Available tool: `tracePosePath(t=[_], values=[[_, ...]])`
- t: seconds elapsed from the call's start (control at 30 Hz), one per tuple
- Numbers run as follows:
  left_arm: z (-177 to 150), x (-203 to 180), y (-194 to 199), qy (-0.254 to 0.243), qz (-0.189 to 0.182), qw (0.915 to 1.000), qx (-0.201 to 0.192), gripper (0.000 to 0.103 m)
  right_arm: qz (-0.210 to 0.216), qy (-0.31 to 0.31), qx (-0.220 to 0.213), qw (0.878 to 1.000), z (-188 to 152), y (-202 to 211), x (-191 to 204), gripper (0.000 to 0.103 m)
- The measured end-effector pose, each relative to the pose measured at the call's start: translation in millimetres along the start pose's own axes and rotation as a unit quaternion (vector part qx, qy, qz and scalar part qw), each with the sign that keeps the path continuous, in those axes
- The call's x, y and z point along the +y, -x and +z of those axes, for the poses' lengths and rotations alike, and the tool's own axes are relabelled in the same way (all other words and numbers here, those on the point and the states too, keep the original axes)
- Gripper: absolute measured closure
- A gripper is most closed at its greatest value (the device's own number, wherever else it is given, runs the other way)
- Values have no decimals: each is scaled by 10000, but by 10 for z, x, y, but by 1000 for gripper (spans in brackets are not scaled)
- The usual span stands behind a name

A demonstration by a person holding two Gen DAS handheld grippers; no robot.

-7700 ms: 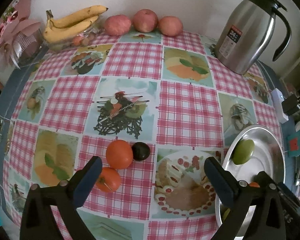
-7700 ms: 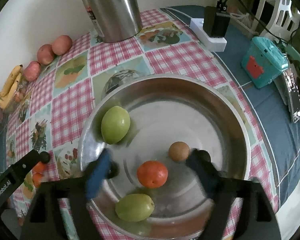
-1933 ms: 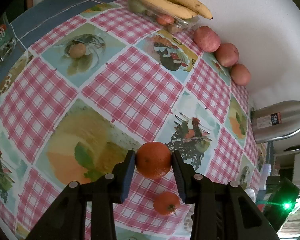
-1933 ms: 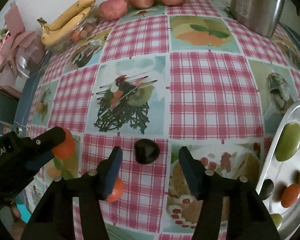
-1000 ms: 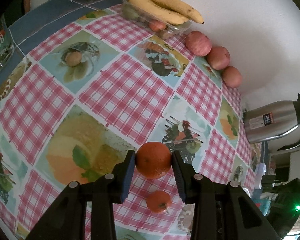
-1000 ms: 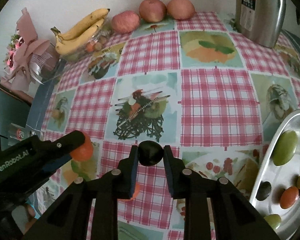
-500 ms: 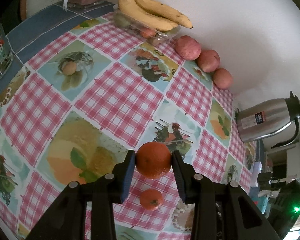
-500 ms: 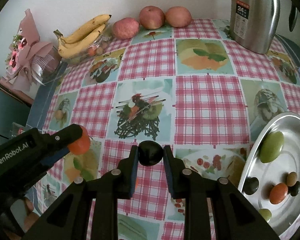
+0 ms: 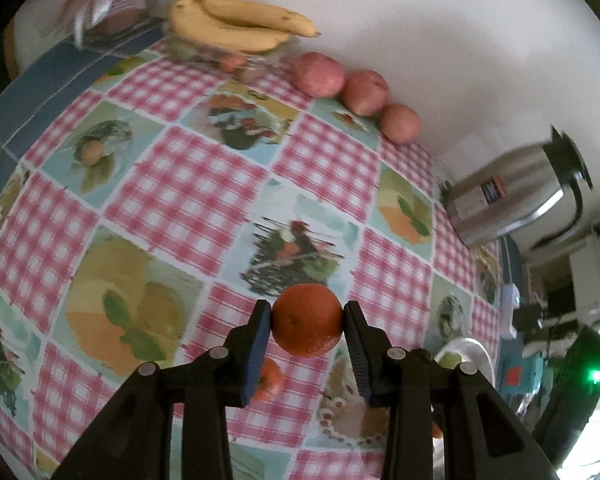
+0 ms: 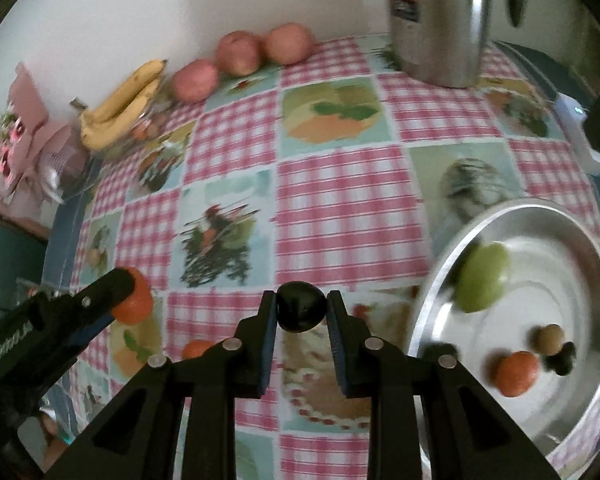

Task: Organize fruits
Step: 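Carry the orange in the left tool and dark fruit in the right tool over the plate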

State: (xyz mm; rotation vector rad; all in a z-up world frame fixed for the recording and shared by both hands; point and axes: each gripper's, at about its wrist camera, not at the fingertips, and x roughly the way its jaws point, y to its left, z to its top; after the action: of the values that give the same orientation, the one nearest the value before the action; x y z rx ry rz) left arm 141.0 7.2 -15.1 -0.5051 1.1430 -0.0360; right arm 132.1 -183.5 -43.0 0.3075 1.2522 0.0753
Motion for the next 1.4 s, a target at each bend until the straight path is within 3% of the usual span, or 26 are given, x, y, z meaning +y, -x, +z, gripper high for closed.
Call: tracePosePath(t=[0.47, 0.8, 1.07, 1.4], values=[[-339, -704, -93, -1084, -217, 9937, 209, 63, -505, -1071, -419, 9921, 12, 391, -882, 77], [-767, -1255, -256, -2008, -473, 9766, 613, 63, -742, -1616, -645, 9819, -67, 612, -1342, 77], [-1151, -1512, -489, -2610, -433, 9585, 1063, 63, -716, -1720, -416, 9816, -131, 509, -1452, 77], [-1296, -1508, -701, -2732, -297, 9509, 1425, 63, -685, -1783, -41, 9816, -171, 294, -1486, 77]])
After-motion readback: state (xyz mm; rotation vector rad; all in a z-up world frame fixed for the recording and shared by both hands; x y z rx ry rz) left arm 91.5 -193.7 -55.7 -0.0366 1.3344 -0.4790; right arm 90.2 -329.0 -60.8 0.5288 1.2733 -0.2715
